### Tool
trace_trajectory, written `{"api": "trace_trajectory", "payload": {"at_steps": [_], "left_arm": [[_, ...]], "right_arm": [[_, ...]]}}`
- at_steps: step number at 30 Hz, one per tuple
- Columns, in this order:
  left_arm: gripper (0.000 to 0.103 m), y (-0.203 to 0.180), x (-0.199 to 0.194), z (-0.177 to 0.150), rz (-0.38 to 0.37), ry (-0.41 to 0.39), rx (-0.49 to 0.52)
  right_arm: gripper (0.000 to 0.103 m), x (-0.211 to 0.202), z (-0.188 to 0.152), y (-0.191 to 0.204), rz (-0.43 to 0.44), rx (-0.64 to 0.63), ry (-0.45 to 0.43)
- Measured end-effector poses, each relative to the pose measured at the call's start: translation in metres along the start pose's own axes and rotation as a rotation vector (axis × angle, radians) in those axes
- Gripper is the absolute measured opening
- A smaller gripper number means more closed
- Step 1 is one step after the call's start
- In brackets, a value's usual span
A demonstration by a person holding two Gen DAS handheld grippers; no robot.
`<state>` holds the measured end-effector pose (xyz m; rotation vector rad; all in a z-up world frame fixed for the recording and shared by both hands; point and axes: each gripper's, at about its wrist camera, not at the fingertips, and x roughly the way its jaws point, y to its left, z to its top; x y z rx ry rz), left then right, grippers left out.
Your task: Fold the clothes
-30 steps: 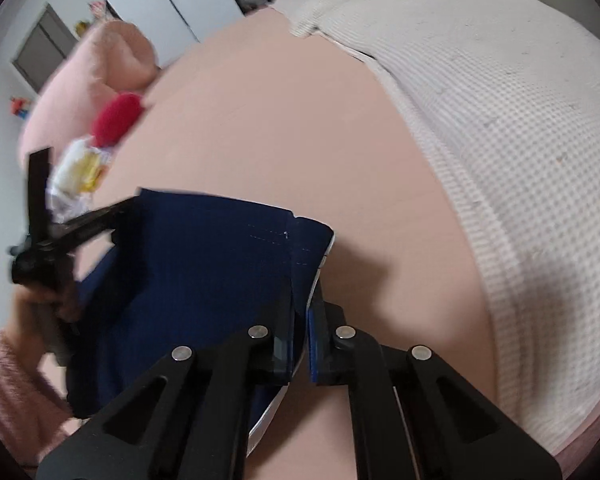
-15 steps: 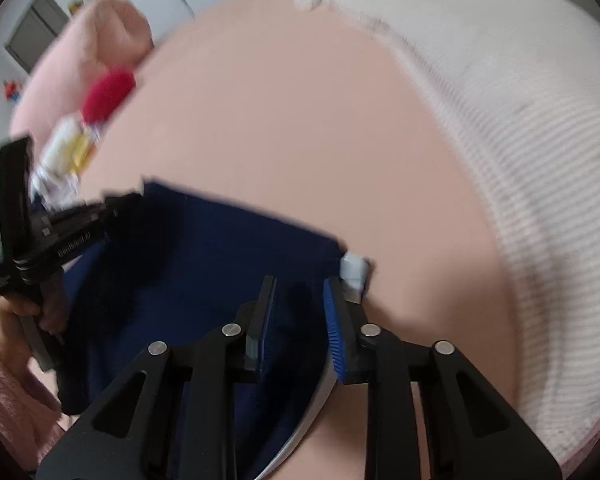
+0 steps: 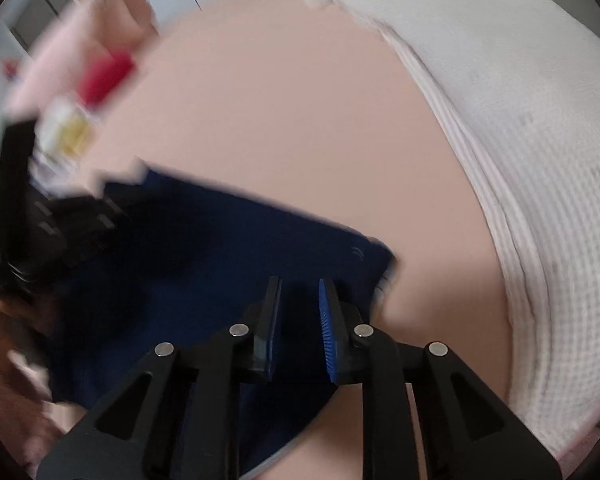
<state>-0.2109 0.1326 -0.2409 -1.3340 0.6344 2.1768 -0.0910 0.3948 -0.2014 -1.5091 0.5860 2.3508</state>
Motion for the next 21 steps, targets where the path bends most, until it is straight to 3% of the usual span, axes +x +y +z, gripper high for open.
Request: {"api": "trace_trajectory", "payload": {"at_steps": [3,5,7,11,15,17,19,21], "left_arm": [[0.007,-0.003,-0.02,0.008,0.032,-0.045,-0.031],[0.007,-0.007,-0.051,0.001,-0.018,-0.093,-0.033],[0.007,-0.009,-0.082,-0.013,-0.042,-0.129,-0.039],[0.007,0.01,-0.105,-0.075,-0.048,-0.079,-0.169],[0.007,0.032,-0.107,-0.15,-0.119,-0.012,-0.378],[0.007,0.028,-0.096,-0.18,-0.114,0.021,-0.426],[0.007,0.032,-0.087,-0.198,-0.089,0.039,-0.449],[0.007,0.04,-0.09,-0.208,-0.09,0.02,-0.5]], "right_arm": [[0.017,-0.029,-0.016,-0.024,0.023,0.026,-0.054],[0.017,-0.05,-0.033,-0.044,0.048,0.058,-0.074],[0.02,-0.057,-0.039,-0.037,0.12,0.106,-0.064],[0.02,-0.082,-0.071,-0.019,0.172,0.069,-0.073],[0.021,-0.07,-0.11,-0.002,0.09,0.032,-0.008],[0.02,-0.058,-0.115,-0.003,0.065,0.01,0.026],[0.02,-0.035,-0.096,0.017,0.068,0.006,0.033],[0.022,-0.039,-0.099,0.013,0.049,-0.004,0.029]]}}
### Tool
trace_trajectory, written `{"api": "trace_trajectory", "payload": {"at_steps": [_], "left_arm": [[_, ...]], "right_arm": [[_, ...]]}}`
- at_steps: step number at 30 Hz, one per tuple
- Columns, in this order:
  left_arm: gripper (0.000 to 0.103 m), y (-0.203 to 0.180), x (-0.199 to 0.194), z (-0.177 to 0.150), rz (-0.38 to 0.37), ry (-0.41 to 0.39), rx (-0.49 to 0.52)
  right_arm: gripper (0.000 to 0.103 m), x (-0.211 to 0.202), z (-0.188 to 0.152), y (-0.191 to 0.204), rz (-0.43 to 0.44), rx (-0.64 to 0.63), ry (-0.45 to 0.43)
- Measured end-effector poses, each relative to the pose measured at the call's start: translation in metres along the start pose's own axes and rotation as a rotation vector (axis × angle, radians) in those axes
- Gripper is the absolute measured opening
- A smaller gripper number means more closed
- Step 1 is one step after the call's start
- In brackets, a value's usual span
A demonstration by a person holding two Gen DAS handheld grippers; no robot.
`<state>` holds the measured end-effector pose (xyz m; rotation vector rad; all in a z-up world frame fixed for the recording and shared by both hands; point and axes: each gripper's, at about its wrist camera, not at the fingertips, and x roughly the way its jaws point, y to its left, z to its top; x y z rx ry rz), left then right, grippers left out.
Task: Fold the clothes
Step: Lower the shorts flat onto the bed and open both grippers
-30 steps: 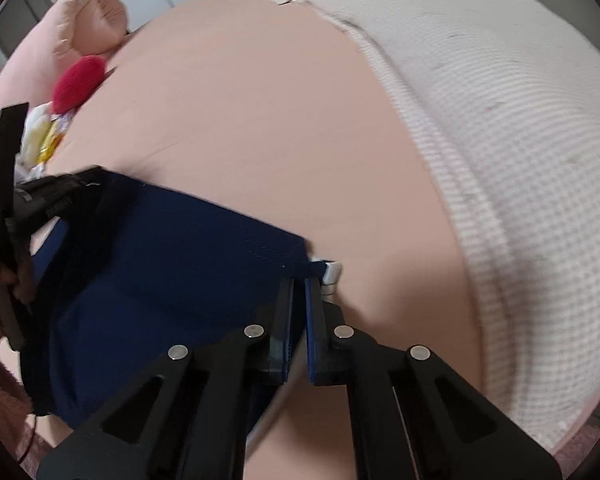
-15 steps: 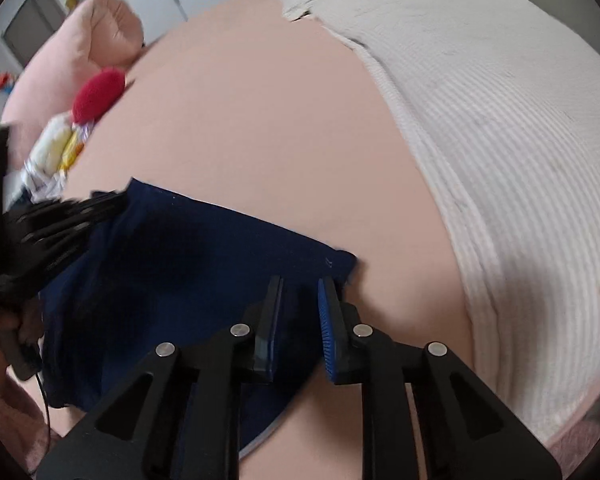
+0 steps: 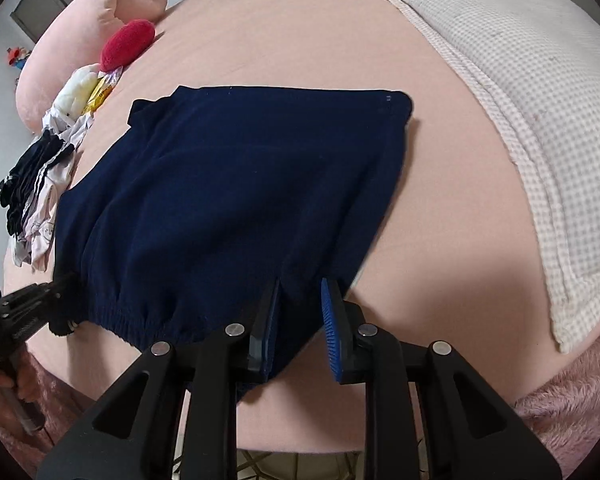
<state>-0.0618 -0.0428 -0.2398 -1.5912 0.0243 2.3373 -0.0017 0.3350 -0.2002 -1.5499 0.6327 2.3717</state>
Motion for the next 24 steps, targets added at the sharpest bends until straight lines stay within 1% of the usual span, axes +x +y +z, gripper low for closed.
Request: {"api": "trace_trajectory", "payload": {"at_steps": [1,2,3,6,8,11,13,14,16,18,20,22,24], "left_arm": [[0.007,0.005,-0.003,-0.002,-0.006,-0.012,-0.028],[0.007,0.01,-0.008,-0.004,-0.029,-0.043,-0.063],[0.007,0.014,-0.012,-0.006,-0.053,-0.072,-0.085],[0.008,0.015,-0.015,-0.01,-0.123,-0.111,-0.11],[0.008,0.008,-0.009,-0.006,-0.156,-0.115,-0.11],[0.008,-0.018,-0.005,0.002,-0.208,-0.125,-0.059],[0.008,-0.041,-0.005,0.004,-0.25,-0.121,-0.001],[0.008,-0.053,-0.012,0.0,-0.268,-0.117,0.034],[0.008,-0.088,-0.009,0.007,-0.297,-0.099,0.11],[0.008,-0.124,0.003,0.015,-0.322,-0.07,0.172],[0.008,-0.15,0.019,0.018,-0.328,-0.039,0.204],[0.008,-0.163,0.034,0.018,-0.315,-0.002,0.2],[0.008,-0.168,0.045,0.015,-0.289,0.011,0.202]], "right_arm": [[0.025,0.0,-0.001,0.0,-0.02,-0.008,-0.002],[0.027,-0.001,-0.002,0.0,-0.035,-0.015,-0.005],[0.027,-0.004,-0.004,-0.001,-0.032,-0.015,-0.015],[0.028,-0.018,-0.002,-0.004,0.044,0.028,-0.064],[0.028,-0.023,-0.003,-0.016,0.066,0.077,-0.07],[0.028,-0.025,-0.006,-0.032,0.044,0.135,-0.059],[0.028,-0.024,-0.006,-0.038,0.039,0.162,-0.056],[0.028,-0.023,-0.006,-0.041,0.037,0.175,-0.055],[0.028,-0.027,-0.004,-0.043,0.057,0.172,-0.075],[0.029,-0.03,-0.003,-0.043,0.093,0.158,-0.095],[0.029,-0.027,-0.001,-0.04,0.146,0.137,-0.087],[0.029,-0.022,-0.002,-0.032,0.17,0.097,-0.066],[0.029,-0.011,-0.005,-0.022,0.11,0.023,-0.02]]}}
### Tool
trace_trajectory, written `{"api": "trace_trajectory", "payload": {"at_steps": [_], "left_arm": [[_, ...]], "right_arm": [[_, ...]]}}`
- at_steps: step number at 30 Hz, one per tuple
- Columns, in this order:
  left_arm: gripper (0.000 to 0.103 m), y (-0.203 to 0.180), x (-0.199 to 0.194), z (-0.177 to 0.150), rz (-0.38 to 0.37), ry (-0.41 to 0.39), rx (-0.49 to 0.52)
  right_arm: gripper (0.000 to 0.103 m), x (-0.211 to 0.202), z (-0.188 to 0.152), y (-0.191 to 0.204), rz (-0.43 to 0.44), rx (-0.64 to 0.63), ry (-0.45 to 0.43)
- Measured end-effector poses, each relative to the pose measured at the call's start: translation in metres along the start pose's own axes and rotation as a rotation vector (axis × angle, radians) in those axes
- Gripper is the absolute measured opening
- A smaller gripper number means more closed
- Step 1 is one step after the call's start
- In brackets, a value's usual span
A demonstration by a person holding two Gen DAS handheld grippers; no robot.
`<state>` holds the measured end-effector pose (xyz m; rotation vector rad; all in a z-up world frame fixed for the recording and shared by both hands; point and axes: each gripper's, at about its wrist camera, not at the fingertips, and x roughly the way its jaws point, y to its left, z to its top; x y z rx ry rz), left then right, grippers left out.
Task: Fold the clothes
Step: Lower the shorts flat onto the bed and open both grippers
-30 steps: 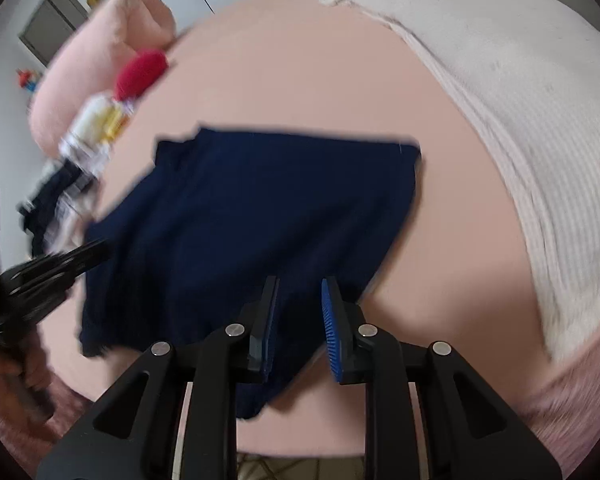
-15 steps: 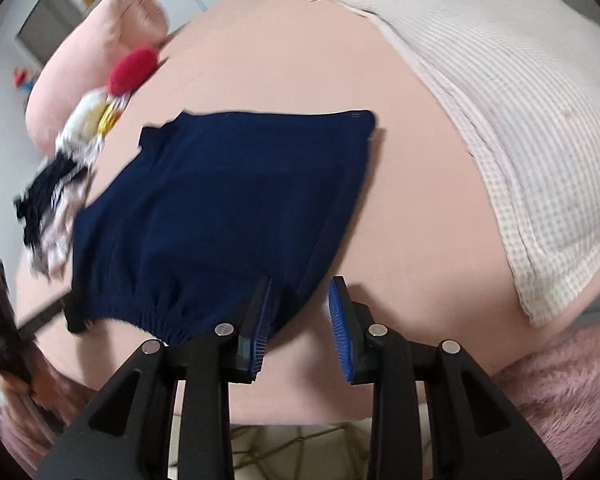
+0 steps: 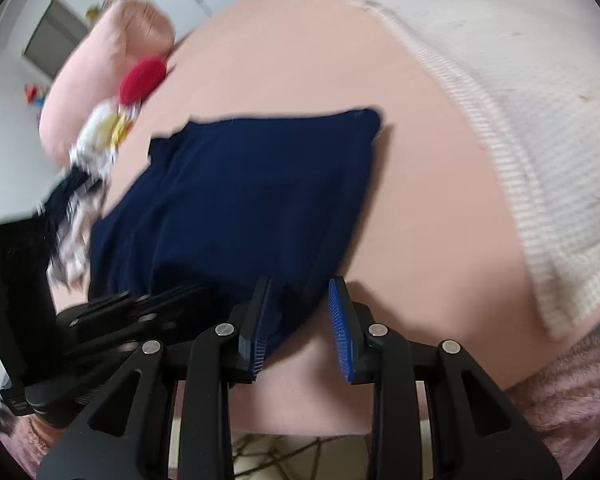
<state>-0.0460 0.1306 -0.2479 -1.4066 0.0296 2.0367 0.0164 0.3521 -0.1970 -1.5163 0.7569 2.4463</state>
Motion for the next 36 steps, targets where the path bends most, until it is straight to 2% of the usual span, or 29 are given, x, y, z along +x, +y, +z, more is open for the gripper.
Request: {"api": "trace_trajectory", "payload": {"at_steps": [1,3,6,7,9,12,13,14,16,17,19,21,22,23,24,26,29,31,32,36], "left_arm": [[0.008,-0.001,0.005,-0.001,0.014,0.006,0.001],[0.008,0.003,-0.003,-0.005,-0.01,0.007,-0.016],[0.009,0.019,-0.03,-0.011,-0.055,-0.031,-0.076],[0.009,0.028,-0.042,-0.014,-0.034,-0.061,-0.105],[0.009,0.054,-0.069,-0.022,0.046,-0.118,-0.178],[0.009,0.095,-0.098,-0.034,0.119,-0.153,-0.292],[0.009,0.11,-0.105,-0.038,0.138,-0.153,-0.331],[0.009,0.125,-0.109,-0.043,0.181,-0.136,-0.368],[0.009,0.152,-0.113,-0.056,0.278,-0.086,-0.445],[0.009,0.165,-0.118,-0.063,0.28,-0.089,-0.493],[0.009,0.184,-0.132,-0.079,0.207,-0.145,-0.586],[0.009,0.187,-0.14,-0.086,0.217,-0.156,-0.594],[0.01,0.187,-0.142,-0.088,0.237,-0.151,-0.584],[0.015,0.188,-0.142,-0.091,0.227,-0.146,-0.582],[0.03,0.19,-0.142,-0.094,0.206,-0.141,-0.583],[0.045,0.192,-0.14,-0.098,0.174,-0.133,-0.584],[0.045,0.192,-0.129,-0.1,0.151,-0.13,-0.582],[0.045,0.195,-0.12,-0.096,0.165,-0.125,-0.577],[0.044,0.196,-0.116,-0.094,0.184,-0.121,-0.573],[0.044,0.198,-0.106,-0.085,0.231,-0.121,-0.571]], "right_arm": [[0.027,0.006,-0.002,0.004,-0.041,-0.035,0.02],[0.026,0.006,-0.003,0.008,-0.084,-0.052,0.024],[0.028,-0.01,-0.004,0.015,-0.136,-0.072,-0.028],[0.03,-0.015,-0.004,0.019,-0.127,-0.083,-0.046],[0.031,-0.021,-0.003,0.034,-0.052,-0.11,-0.076],[0.031,-0.009,-0.005,0.057,-0.011,-0.167,-0.034],[0.031,-0.001,-0.007,0.065,-0.035,-0.194,-0.005],[0.029,0.009,-0.009,0.071,-0.097,-0.222,0.022],[0.027,0.012,-0.01,0.074,-0.174,-0.249,0.02],[0.027,0.01,-0.01,0.076,-0.204,-0.255,0.007],[0.029,0.002,-0.008,0.077,-0.241,-0.26,-0.03],[0.03,-0.011,-0.01,0.078,-0.193,-0.258,-0.05],[0.032,-0.017,-0.013,0.077,-0.14,-0.244,-0.053],[0.037,-0.021,-0.017,0.075,-0.1,-0.231,-0.049],[0.043,-0.024,-0.021,0.074,-0.073,-0.219,-0.037],[0.044,-0.022,-0.029,0.073,-0.072,-0.214,-0.011],[0.047,-0.004,-0.034,0.083,-0.151,-0.245,0.012],[0.059,0.014,-0.029,0.091,-0.216,-0.249,0.025],[0.062,0.016,-0.028,0.09,-0.228,-0.242,0.024],[0.062,0.011,-0.027,0.084,-0.235,-0.225,0.005]]}}
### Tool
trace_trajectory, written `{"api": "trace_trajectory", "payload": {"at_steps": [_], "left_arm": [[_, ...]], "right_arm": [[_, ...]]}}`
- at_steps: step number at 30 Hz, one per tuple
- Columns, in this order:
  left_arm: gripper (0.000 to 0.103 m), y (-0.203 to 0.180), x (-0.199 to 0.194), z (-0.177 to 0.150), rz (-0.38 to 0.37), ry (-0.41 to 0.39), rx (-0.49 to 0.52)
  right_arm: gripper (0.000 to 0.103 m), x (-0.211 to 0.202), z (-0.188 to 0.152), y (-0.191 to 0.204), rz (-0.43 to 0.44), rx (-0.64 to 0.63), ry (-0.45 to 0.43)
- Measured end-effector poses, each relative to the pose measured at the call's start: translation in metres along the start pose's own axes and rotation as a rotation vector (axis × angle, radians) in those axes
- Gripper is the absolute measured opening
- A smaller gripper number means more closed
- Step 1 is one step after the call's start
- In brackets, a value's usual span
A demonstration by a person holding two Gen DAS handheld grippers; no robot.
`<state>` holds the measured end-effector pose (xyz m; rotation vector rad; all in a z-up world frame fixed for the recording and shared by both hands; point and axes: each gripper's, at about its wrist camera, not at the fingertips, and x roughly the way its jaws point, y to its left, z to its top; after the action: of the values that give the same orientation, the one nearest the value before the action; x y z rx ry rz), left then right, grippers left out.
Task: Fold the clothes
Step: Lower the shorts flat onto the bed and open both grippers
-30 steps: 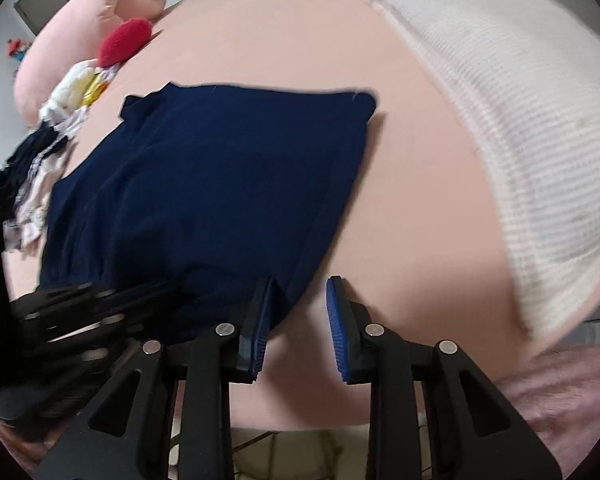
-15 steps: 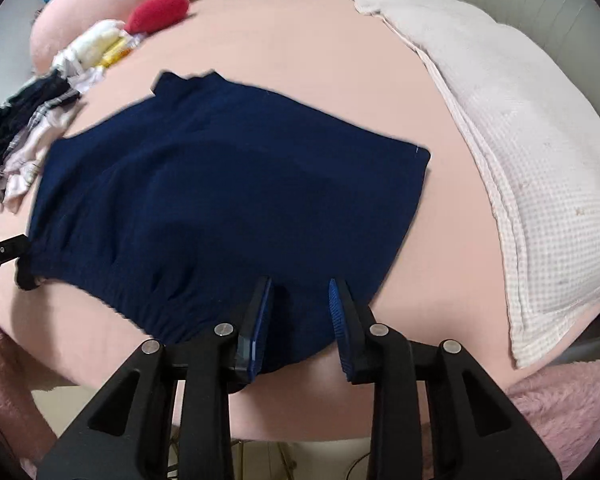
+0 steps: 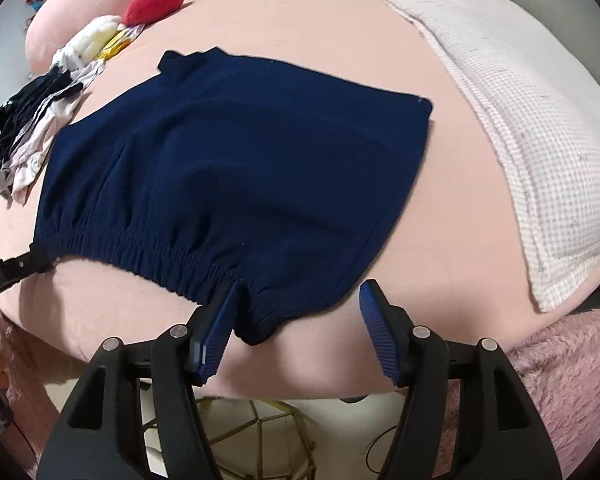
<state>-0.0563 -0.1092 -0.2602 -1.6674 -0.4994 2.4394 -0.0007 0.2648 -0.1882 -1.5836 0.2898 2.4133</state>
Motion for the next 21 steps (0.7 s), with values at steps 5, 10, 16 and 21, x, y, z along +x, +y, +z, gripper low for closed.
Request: {"api": "trace_trajectory", "payload": {"at_steps": [5,10,16,21], "left_arm": [[0.03,-0.002,0.008,-0.003,-0.075,0.004,-0.017],[0.016,-0.01,-0.012,-0.021,-0.108,-0.009,-0.017],[0.015,-0.031,-0.023,-0.016,-0.049,0.017,0.064],[0.027,-0.024,0.005,-0.016,-0.053,0.145,0.035]], "right_arm": [[0.062,0.013,0.01,-0.006,0.129,0.079,0.014],[0.02,0.021,0.016,0.0,0.272,0.075,0.034],[0.015,0.017,0.022,0.012,0.301,0.061,0.015],[0.026,0.033,0.015,0.012,0.188,0.043,0.107]]}}
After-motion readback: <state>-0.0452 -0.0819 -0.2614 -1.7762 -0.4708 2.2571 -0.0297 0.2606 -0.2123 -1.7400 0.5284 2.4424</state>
